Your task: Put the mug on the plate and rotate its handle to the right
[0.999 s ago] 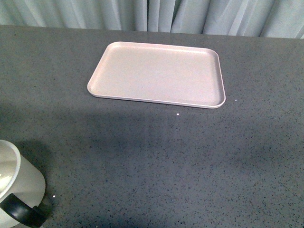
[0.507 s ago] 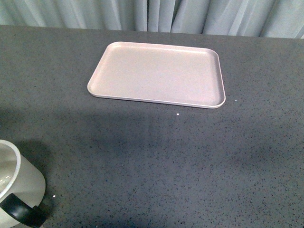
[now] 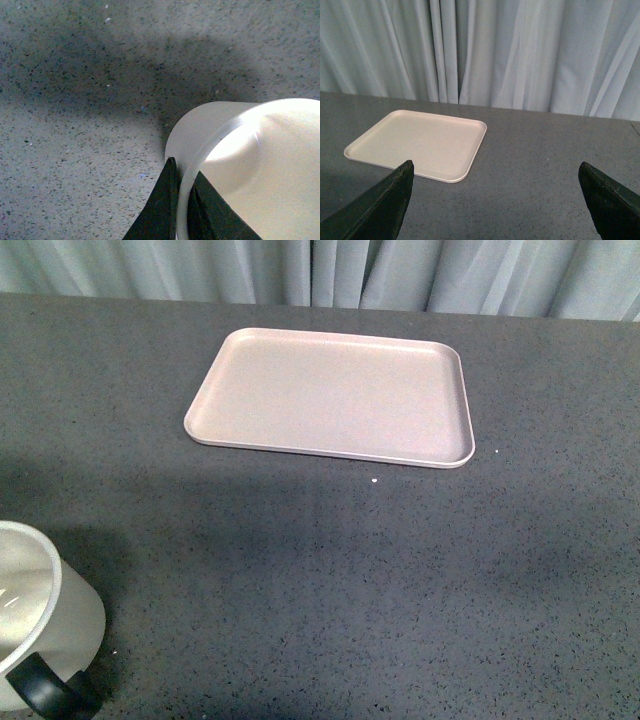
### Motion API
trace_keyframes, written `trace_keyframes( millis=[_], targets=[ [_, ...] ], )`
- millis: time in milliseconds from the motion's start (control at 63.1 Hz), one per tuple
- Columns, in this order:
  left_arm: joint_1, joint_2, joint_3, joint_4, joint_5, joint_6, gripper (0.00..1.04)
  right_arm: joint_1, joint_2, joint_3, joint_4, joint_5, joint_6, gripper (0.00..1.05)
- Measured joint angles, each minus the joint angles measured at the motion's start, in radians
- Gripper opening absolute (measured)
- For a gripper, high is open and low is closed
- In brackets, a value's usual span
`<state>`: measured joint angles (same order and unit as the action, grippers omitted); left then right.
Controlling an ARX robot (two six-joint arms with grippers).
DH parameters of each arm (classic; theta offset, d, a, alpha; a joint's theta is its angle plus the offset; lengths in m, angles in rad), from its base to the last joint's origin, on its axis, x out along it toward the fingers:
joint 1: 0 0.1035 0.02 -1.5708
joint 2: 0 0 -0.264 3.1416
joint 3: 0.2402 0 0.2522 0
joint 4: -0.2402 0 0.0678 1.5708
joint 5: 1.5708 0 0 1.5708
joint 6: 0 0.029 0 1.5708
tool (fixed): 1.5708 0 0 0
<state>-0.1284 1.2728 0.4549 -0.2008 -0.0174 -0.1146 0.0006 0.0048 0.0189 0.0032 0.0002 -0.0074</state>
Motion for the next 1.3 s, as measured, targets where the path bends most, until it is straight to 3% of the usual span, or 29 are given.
trace_keyframes(
  millis=[365,682,951,1300],
  targets=[
    [-0.118,0.134,0.232,-0.035,-0.035,-0.048,0.02,0.000,0.000,0.000,0.000,0.000,0.000,0.95],
    [-0.254,0.609,0.840,-0.144,-0.014,-0.111,0.02,0.000,0.000,0.000,0.000,0.000,0.000,0.95],
    [-0.271,0.890,1.230,-0.277,-0.023,-0.164,0.02,0.000,0.000,0.000,0.000,0.000,0.000,0.95],
    [-0.290,1.014,1.370,-0.349,-0.023,-0.188,0.02,0.000,0.000,0.000,0.000,0.000,0.000,0.95]
  ],
)
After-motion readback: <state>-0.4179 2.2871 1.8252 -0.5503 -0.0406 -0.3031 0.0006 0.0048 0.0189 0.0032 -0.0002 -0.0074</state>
